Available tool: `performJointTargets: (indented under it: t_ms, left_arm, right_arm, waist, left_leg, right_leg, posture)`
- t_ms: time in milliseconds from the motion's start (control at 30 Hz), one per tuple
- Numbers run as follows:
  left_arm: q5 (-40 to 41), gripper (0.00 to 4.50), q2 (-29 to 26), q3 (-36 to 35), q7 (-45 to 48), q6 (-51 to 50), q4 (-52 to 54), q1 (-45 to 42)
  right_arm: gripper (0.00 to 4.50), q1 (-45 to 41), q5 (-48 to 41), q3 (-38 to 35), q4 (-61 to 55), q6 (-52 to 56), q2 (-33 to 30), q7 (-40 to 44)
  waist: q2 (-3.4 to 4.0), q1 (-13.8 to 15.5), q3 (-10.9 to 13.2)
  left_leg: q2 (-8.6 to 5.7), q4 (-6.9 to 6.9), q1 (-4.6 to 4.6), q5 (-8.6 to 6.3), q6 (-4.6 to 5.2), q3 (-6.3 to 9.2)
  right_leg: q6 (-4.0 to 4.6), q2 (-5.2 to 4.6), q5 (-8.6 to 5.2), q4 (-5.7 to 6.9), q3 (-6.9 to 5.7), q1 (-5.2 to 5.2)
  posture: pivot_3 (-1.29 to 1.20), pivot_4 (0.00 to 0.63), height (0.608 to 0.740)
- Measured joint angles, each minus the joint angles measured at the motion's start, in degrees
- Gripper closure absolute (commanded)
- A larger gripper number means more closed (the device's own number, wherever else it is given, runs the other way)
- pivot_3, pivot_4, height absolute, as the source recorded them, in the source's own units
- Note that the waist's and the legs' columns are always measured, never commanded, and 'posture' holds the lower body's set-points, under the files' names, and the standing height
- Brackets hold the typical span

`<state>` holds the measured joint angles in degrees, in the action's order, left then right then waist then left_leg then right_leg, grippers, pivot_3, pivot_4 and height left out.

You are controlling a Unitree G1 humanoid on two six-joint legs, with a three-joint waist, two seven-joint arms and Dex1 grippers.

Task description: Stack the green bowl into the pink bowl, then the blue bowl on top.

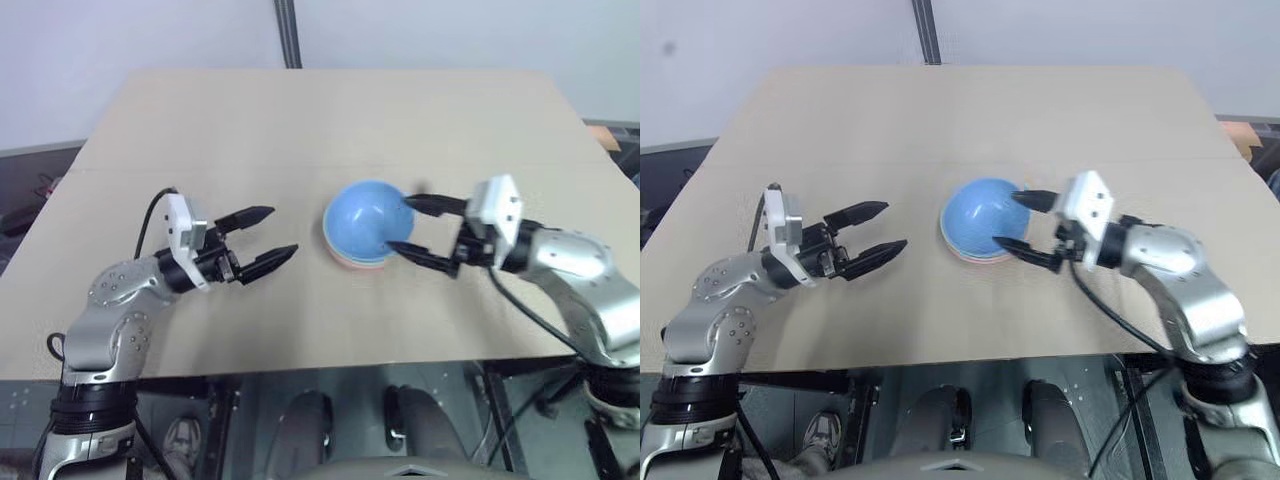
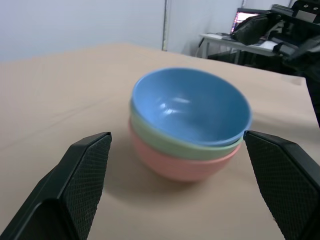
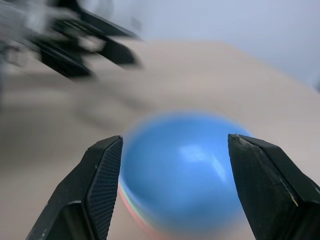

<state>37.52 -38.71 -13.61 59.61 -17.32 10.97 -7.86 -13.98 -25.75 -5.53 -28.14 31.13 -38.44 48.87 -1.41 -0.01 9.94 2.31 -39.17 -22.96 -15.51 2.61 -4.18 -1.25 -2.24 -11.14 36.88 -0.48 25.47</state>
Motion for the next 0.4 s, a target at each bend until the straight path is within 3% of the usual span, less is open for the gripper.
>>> performJointTargets:
  t_ms: [33, 167, 400]
  left_arm:
    - [0.49, 0.0, -0.16, -0.67, 0.61, 0.06, 0.19, 0.71]
    - [2.44, 0.0, -2.76, -4.3, 1.59, -0.72, 2.28, 3.71]
    - [1.01, 0.0, -6.34, -9.29, 0.2, -2.1, 4.57, 9.74]
  right_arm:
    - [0.1, 1.48, 0.07, -1.27, 0.42, 0.01, -0.96, 0.11]
    - [0.1, 10.98, -0.39, -9.24, 1.74, -0.76, -5.03, 2.07]
    - [0.1, 18.38, -1.23, -18.22, 2.2, -4.14, -7.53, 4.55]
  waist:
    - [0.0, -0.01, 0.0]
    - [0.01, -0.16, 0.0]
    - [0.03, -0.58, -0.01]
  left_leg:
    - [0.0, 0.0, 0.0, 0.0, 0.0, 0.0]
    - [0.02, 0.02, 0.09, 0.0, 0.0, -0.02]
    - [0.17, 0.02, 0.19, 0.0, 0.0, -0.01]
  right_leg:
    - [0.11, 0.01, -0.07, 0.0, 0.0, 0.01]
    - [0.04, 0.17, -0.17, 0.02, 0.03, 0.0]
    - [-0.06, 0.2, -0.24, 0.07, 0.05, -0.06]
  posture:
    - [0.0, 0.15, 0.74]
    - [0.0, 0.15, 0.74]
    - [0.0, 0.15, 0.74]
